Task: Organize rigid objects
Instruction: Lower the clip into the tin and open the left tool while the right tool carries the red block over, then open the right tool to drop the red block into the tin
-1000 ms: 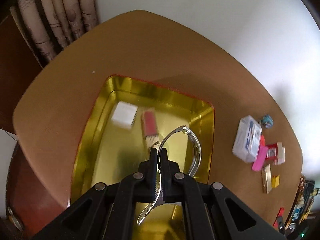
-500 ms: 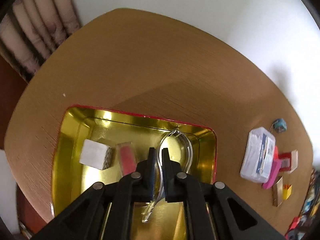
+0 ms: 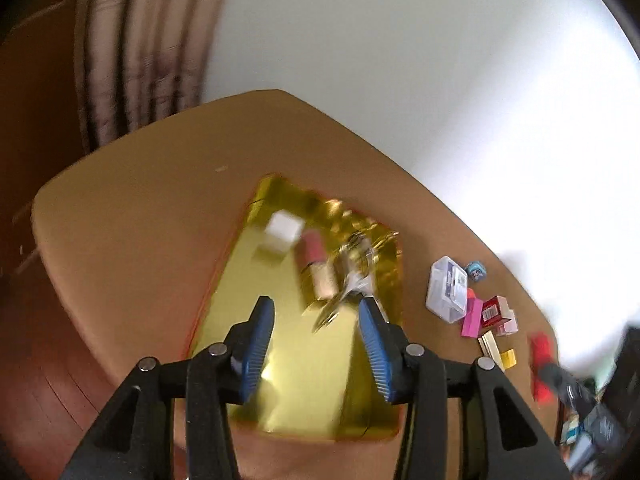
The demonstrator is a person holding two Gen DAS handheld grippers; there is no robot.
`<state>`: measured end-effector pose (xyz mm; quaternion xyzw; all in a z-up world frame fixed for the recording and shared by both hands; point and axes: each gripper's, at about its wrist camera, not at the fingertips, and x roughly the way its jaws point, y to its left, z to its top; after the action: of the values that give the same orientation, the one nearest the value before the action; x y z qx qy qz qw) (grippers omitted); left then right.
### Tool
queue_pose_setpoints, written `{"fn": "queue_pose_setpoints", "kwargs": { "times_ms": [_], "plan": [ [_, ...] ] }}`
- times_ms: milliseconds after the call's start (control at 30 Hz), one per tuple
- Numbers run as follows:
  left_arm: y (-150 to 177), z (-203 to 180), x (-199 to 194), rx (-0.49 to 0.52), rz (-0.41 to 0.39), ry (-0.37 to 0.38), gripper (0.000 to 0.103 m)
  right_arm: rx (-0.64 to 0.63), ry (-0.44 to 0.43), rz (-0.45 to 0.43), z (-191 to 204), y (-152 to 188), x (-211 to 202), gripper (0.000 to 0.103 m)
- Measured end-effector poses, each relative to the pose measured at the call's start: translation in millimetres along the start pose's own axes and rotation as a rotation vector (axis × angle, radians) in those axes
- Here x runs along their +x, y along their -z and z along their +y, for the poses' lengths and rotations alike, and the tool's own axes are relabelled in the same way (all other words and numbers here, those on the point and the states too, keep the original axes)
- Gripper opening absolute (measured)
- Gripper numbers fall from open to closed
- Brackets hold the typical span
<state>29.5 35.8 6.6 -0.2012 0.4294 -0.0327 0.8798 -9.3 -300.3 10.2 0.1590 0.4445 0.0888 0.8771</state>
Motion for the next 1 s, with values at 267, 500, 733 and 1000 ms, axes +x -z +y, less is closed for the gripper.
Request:
{"fn": "queue_pose_setpoints", "kwargs": {
  "times_ms": [267, 500, 733, 1000],
  "plan": [
    [51, 76, -19, -0.125, 0.054, -0.019, 0.046, -0.035, -0.096, 0.2, 74, -22, 137, 0.027],
    [50, 61, -57, 0.022, -0.182, -0.227, 0.045, -0.031, -0.029, 0.271, 88, -24, 204, 0.028],
    [47, 67, -59, 0.033, -0.176, -0.198, 0.045, -0.029, 0.007, 0.256, 90, -23, 221, 0.042],
    [54, 30, -53, 0.17, -0.215, -0.194, 0.045, -0.006, 0.01, 0.005, 47, 1, 105, 0.05]
  ]
}}
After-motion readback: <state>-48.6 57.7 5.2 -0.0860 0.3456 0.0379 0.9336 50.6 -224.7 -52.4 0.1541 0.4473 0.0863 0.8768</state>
